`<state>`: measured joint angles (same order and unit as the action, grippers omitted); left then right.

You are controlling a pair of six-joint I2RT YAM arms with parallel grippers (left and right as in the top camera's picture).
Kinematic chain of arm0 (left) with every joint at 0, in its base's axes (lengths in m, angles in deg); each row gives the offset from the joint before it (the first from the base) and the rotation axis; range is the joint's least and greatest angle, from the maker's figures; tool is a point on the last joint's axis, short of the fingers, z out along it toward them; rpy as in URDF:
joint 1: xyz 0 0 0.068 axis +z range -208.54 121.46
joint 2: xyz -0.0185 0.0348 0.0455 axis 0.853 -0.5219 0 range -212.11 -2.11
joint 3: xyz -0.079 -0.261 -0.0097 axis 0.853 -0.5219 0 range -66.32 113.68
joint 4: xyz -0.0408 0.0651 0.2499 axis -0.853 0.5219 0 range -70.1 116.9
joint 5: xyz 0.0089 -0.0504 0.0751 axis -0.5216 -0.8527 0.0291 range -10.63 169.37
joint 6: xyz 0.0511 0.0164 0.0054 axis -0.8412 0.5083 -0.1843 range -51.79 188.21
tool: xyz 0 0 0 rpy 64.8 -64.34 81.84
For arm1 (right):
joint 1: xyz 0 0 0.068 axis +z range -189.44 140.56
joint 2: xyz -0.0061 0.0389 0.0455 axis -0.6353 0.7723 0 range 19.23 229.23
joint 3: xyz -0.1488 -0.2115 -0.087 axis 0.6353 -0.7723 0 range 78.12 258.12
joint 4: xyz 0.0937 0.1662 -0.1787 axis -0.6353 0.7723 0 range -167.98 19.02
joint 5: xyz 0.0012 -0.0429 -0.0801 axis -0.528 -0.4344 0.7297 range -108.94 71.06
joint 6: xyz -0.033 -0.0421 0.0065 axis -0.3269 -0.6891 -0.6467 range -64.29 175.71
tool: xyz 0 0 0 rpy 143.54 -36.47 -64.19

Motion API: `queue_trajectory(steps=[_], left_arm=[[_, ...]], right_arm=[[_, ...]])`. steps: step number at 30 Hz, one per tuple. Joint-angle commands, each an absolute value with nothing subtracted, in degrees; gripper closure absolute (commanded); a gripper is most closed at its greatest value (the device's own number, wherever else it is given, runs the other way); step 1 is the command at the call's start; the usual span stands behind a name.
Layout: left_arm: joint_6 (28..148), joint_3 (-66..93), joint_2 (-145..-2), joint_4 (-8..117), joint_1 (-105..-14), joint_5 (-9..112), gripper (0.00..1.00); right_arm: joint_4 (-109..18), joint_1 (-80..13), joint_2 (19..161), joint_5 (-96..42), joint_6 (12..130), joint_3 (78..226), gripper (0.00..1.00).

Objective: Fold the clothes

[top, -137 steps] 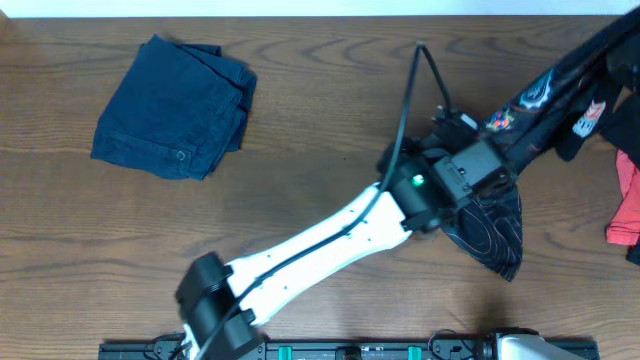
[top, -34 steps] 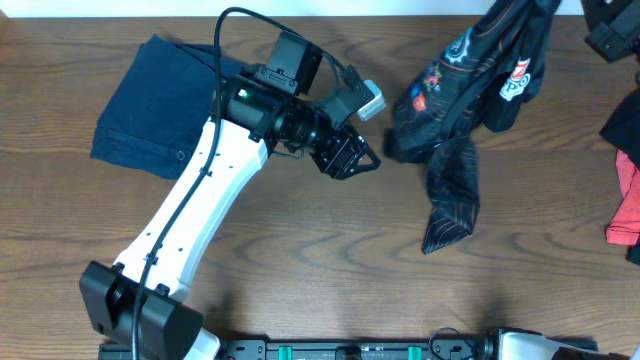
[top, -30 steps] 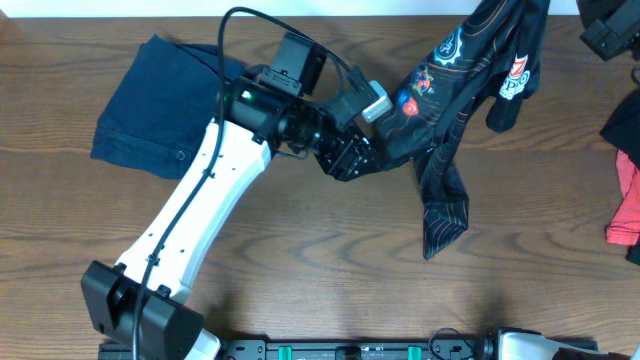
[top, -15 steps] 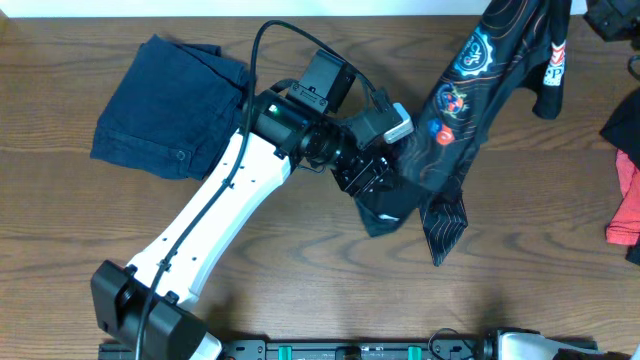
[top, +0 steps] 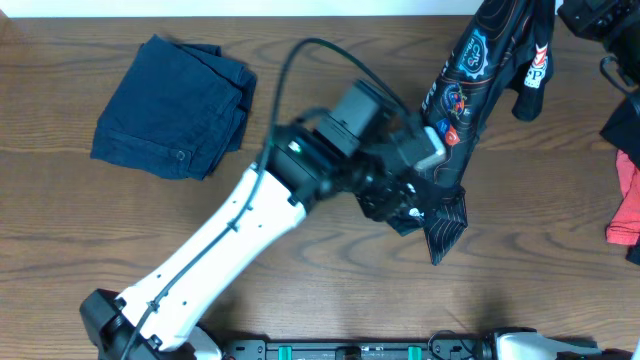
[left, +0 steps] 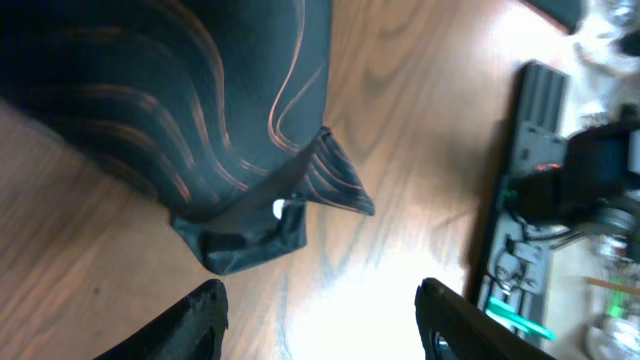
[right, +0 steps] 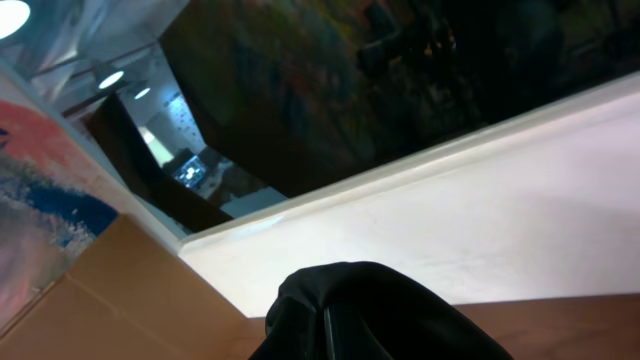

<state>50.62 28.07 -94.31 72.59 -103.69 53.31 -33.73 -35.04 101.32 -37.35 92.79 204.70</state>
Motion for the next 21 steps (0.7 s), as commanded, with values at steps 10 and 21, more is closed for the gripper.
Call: queue_trajectory(steps=[10,21], left_arm=[[62.97,27.85,-94.71,68.00,-106.92,66.38,0.38],[64.11,27.52,-97.48,64.94,-111.23,67.04,0.38]], right_arm=[[-21.10,-31.96,100.59,-9.96,91.59,205.25,0.99],[-19.70,-26.40,100.44,-6.75,91.24,205.25,0.99]])
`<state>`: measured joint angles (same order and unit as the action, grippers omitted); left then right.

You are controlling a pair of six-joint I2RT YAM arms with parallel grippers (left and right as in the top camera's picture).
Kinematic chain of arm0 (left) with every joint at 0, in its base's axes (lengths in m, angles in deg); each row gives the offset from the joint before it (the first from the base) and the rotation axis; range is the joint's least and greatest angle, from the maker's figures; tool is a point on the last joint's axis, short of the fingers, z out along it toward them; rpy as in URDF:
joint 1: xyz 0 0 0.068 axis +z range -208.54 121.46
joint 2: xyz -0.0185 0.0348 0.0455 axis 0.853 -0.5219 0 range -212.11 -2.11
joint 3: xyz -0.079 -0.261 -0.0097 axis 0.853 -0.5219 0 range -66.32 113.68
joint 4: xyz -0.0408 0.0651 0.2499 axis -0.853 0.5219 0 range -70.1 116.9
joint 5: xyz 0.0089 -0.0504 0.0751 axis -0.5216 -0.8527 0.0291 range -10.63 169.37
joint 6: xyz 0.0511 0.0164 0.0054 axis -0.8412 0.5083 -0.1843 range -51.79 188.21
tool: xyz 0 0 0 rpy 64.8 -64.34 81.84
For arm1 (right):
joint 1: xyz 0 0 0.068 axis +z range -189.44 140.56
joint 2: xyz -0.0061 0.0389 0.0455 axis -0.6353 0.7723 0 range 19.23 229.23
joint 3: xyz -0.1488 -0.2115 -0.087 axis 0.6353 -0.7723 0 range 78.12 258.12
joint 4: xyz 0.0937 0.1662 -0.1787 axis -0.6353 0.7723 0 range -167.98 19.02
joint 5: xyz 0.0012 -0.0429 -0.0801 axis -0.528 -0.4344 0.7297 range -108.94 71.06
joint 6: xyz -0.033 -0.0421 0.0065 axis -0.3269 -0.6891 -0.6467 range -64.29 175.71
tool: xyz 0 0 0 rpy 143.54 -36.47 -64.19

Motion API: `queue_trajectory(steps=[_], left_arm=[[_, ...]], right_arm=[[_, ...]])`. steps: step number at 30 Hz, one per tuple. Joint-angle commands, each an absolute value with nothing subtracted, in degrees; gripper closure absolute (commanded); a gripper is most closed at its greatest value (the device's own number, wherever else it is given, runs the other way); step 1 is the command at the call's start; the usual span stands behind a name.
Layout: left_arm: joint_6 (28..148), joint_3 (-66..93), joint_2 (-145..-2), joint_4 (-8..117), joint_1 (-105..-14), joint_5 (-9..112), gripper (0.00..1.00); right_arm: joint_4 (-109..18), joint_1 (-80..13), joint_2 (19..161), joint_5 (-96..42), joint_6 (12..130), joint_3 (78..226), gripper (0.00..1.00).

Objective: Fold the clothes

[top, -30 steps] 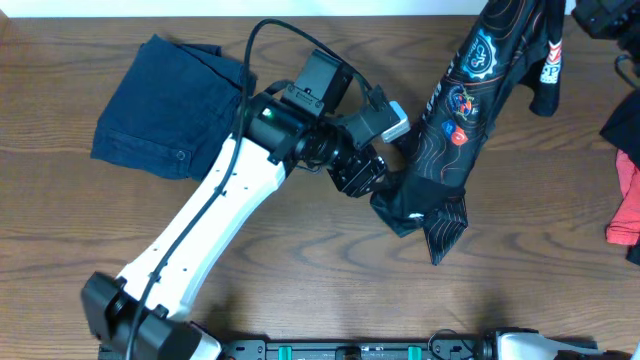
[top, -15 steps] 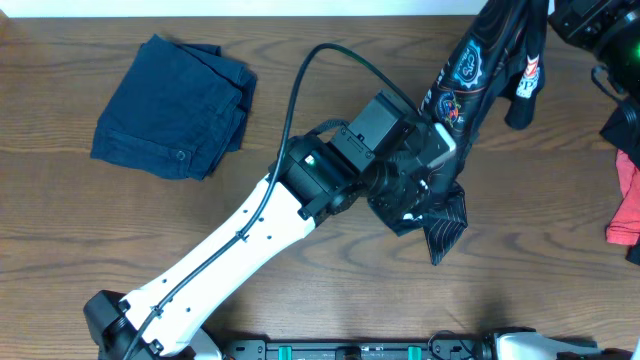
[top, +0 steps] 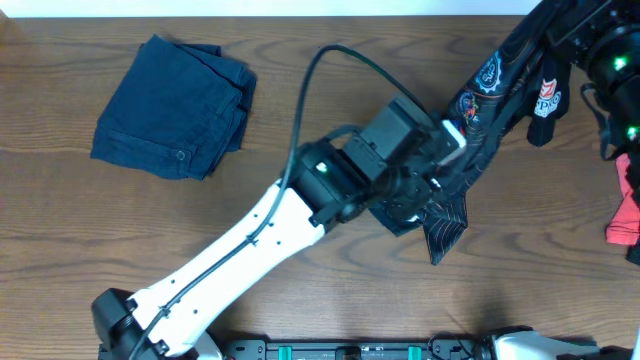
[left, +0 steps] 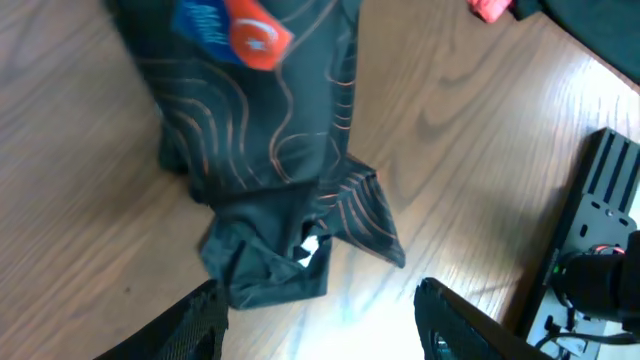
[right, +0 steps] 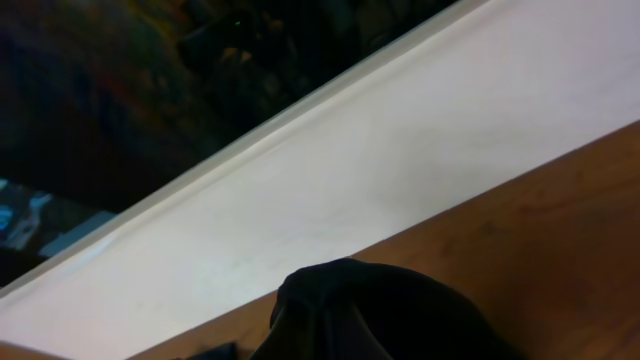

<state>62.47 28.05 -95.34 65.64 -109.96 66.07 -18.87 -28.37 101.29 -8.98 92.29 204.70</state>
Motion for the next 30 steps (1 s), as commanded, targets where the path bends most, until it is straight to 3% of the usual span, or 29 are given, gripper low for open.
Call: queue_trajectory(steps=[1,8,14,19,27,30], left_arm=[[64.28,27.52,-98.07,64.50,-111.71,67.04,0.38],[64.46,27.50,-100.85,61.90,-114.40,67.28,0.38],[64.48,27.50,-101.90,60.02,-114.51,77.37,0.38],[63.63,27.50,-102.53,55.91,-114.49,79.06,0.38],[62.80,27.50,-103.17,53.95,-110.20,88.52,0.38],[63.91,27.50,-103.17,55.96,-107.32,88.83,0.43]], right_arm=[[-19.94,-25.81,100.46,-6.71,91.22,205.25,0.99],[-20.84,-24.74,100.44,-7.28,91.24,205.25,0.99],[-20.75,-24.72,99.83,-9.26,91.22,205.25,0.99],[-20.81,-23.67,98.76,-9.44,91.22,205.25,0.99],[-20.31,-22.82,97.80,-9.26,90.28,205.25,0.99],[-19.87,-22.82,97.82,-9.26,89.71,205.25,0.99]])
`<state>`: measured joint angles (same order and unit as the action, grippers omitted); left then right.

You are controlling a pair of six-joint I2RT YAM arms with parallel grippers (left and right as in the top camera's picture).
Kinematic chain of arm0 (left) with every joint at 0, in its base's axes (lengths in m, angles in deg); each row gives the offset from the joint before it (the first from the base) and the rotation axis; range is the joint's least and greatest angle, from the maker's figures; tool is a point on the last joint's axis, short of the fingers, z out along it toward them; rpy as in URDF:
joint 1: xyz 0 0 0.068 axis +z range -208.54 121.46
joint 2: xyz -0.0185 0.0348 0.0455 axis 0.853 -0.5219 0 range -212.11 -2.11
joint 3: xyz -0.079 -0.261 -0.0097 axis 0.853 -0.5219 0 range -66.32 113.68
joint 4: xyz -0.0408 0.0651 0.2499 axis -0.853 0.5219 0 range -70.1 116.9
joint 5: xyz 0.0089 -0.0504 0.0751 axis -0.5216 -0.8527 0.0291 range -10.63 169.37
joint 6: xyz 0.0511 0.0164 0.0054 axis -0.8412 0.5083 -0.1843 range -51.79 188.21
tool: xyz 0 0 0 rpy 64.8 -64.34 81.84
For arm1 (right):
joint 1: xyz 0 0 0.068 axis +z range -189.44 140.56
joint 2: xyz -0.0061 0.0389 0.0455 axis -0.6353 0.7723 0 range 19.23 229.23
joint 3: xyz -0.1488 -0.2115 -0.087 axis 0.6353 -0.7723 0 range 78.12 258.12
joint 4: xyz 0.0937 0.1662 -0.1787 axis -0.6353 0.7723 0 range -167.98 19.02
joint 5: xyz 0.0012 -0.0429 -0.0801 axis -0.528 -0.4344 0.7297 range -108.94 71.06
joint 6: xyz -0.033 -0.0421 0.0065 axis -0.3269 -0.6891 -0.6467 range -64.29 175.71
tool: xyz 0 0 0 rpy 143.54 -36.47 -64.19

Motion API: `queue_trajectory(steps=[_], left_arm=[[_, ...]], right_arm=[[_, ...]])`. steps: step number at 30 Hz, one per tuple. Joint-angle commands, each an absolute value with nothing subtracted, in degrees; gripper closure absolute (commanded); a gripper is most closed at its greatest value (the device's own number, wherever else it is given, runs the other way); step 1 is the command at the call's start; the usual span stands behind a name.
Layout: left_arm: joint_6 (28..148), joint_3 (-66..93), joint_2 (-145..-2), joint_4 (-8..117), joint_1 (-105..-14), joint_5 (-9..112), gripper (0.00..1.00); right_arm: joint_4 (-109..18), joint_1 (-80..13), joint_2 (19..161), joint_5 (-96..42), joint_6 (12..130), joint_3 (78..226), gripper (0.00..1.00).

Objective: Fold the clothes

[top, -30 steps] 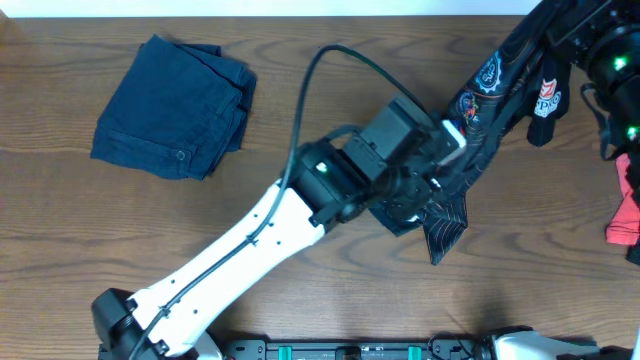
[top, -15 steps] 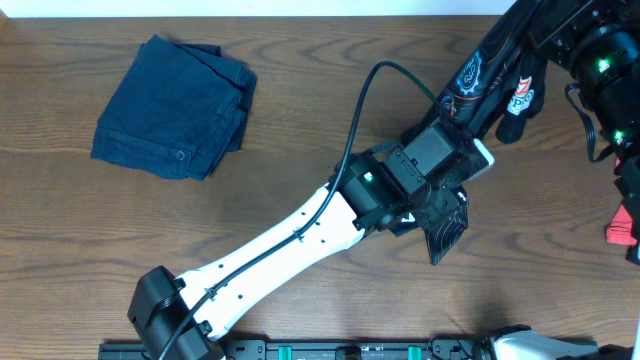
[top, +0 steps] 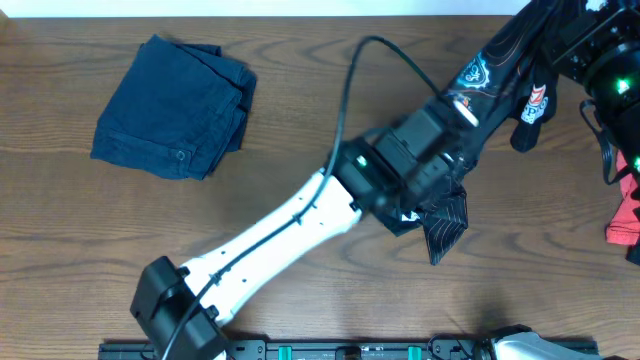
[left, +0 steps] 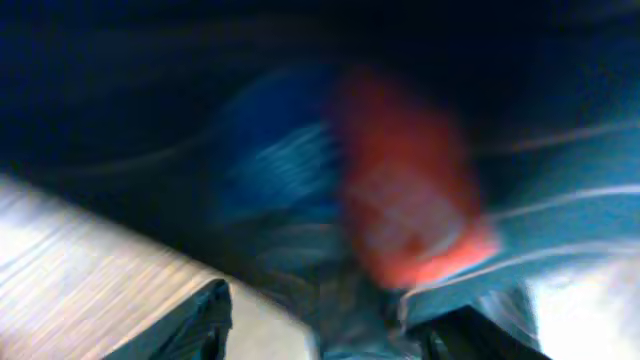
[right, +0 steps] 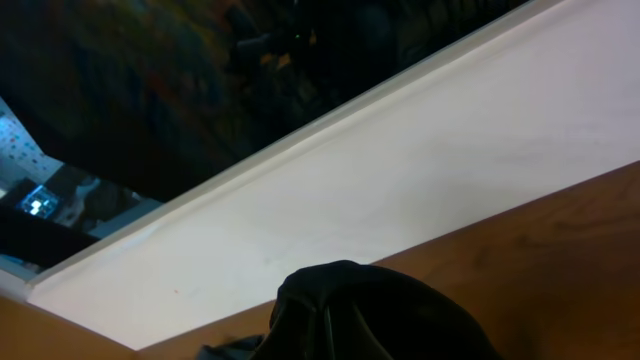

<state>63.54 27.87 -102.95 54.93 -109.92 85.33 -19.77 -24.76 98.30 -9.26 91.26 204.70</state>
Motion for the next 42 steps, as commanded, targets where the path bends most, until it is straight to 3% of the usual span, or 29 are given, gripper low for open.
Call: queue_trajectory(steps=[1,7,14,19,32,42], left_arm=[[64.24,27.50,-103.14,56.77,-106.53,89.11,0.45],[65.14,27.50,-102.07,60.77,-104.71,87.47,0.46],[65.73,27.50,-98.55,61.20,-107.71,71.04,0.44],[67.30,27.11,-100.00,61.25,-111.77,67.60,0.44],[71.39,26.67,-98.68,61.57,-121.02,84.50,0.44],[75.12,22.28,-102.64,49.92,-121.85,91.95,0.44]], right_arm=[[-19.87,-22.82,97.82,-9.26,89.27,205.25,0.99],[-19.83,-22.82,97.84,-7.71,88.22,205.25,0.99],[-19.68,-22.82,98.10,-6.25,88.18,205.25,0.99],[-19.85,-22.82,98.39,-6.25,88.20,205.25,0.99],[-20.27,-22.80,100.09,-5.70,87.87,205.25,0.99],[-21.43,-19.19,100.14,-6.31,88.00,205.25,0.99]])
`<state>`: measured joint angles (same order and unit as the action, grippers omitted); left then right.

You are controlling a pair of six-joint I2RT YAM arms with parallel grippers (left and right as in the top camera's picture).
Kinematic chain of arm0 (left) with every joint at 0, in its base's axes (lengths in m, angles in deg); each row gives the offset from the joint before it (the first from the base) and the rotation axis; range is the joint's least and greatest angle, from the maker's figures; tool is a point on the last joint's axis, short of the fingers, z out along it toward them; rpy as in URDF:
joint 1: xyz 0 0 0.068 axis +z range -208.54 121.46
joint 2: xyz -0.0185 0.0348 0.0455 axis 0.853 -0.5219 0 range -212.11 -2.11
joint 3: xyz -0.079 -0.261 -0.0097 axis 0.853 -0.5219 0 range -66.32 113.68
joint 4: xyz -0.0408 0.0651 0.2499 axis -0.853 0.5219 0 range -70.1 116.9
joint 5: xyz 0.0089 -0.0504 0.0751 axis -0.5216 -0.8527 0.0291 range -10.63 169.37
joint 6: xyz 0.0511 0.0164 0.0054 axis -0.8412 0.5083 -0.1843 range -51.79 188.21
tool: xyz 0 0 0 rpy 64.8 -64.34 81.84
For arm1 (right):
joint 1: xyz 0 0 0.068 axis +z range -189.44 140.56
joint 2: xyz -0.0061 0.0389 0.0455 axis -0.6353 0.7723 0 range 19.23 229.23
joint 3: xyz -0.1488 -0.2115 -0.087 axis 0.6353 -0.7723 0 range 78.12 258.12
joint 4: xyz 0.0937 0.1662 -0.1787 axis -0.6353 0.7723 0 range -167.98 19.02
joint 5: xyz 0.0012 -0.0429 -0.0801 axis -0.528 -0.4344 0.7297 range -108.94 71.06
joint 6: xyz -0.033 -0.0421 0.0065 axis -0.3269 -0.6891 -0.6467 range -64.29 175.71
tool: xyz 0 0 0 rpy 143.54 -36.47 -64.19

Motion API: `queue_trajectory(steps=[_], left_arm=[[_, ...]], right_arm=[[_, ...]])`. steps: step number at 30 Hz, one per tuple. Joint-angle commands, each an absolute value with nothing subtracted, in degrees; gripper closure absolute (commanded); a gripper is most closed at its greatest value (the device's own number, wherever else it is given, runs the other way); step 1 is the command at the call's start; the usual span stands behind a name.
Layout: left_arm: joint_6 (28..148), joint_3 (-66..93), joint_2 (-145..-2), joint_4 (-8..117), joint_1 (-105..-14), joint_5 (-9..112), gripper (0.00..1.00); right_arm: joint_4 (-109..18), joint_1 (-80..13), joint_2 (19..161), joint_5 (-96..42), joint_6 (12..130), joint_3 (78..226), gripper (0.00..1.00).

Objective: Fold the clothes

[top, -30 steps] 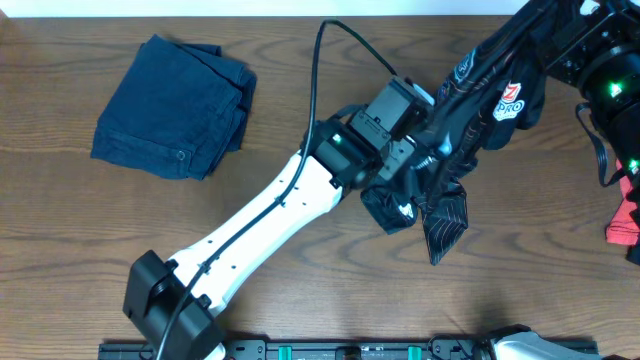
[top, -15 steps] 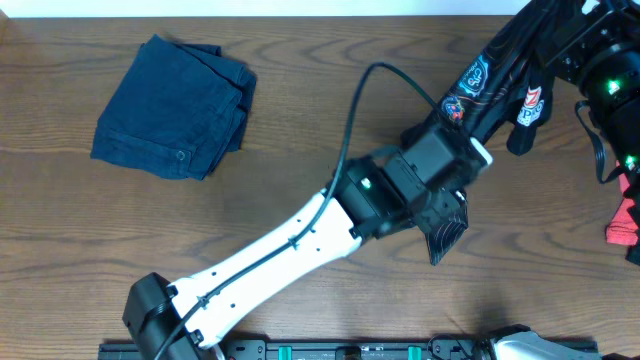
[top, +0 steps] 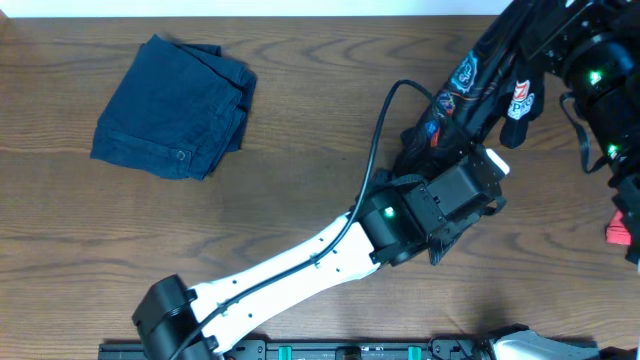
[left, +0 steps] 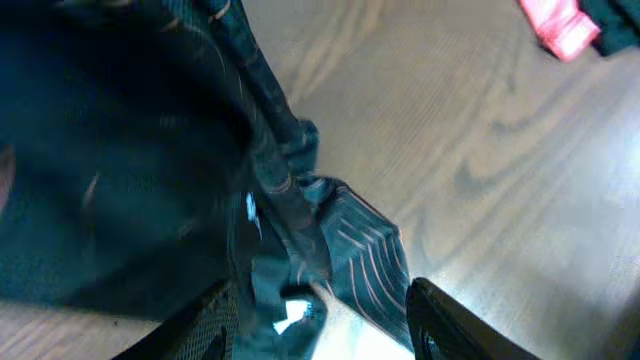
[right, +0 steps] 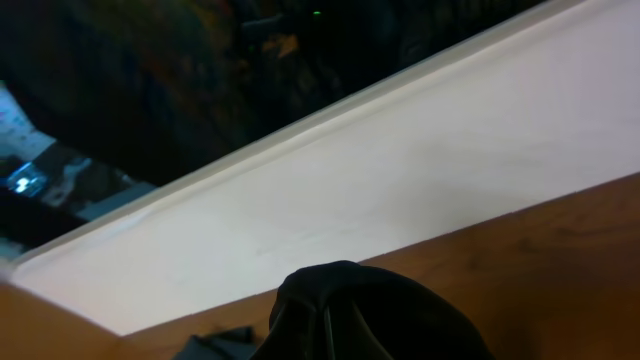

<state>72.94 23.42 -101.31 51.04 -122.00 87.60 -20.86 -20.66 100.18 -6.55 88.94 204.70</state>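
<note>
A black printed shirt (top: 480,75) hangs stretched from the top right corner down to the table, its striped lower end (top: 447,232) lying on the wood. My right gripper (top: 545,25) is shut on the shirt's upper end; in the right wrist view only bunched black cloth (right: 370,310) shows at the jaws. My left gripper (left: 325,325) is open low over the shirt's lower end (left: 350,255), with a crumpled hem and a white label between the spread fingers (left: 215,325).
Folded navy jeans (top: 170,105) lie at the back left. A red cloth (top: 620,232) and dark cloth sit at the right edge. The left arm (top: 300,265) crosses the table's middle diagonally. A white wall edge (right: 400,170) runs behind the table.
My left gripper was pressed close against the shirt's printed logos higher up; now it is lower, open over the crumpled lower end on the table. The right gripper still holds the shirt's top.
The right gripper held the shirt up at the top right throughout. My left gripper was open over the shirt's lower end, then farther back from it, then close against the logos, and now sits down at the lower end again, still open.
</note>
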Motion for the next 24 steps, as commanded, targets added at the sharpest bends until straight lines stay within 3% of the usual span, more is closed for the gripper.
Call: queue_trajectory(steps=[1,12,17,24], left_arm=[[75.67,22.28,-102.82,49.79,-121.83,93.92,0.44],[75.82,22.26,-103.19,49.75,-121.83,103.82,0.45],[75.85,22.24,-103.58,49.81,-121.72,105.59,0.52],[76.09,22.24,-103.58,50.54,-121.74,105.53,0.89]], right_arm=[[-21.45,-18.80,100.14,-6.31,88.00,205.25,0.99],[-21.89,-16.90,100.11,-6.29,88.00,205.25,0.99],[-21.99,-16.90,99.63,-6.29,88.00,205.25,0.99],[-22.06,-16.92,98.71,-3.43,87.76,205.25,0.99]])
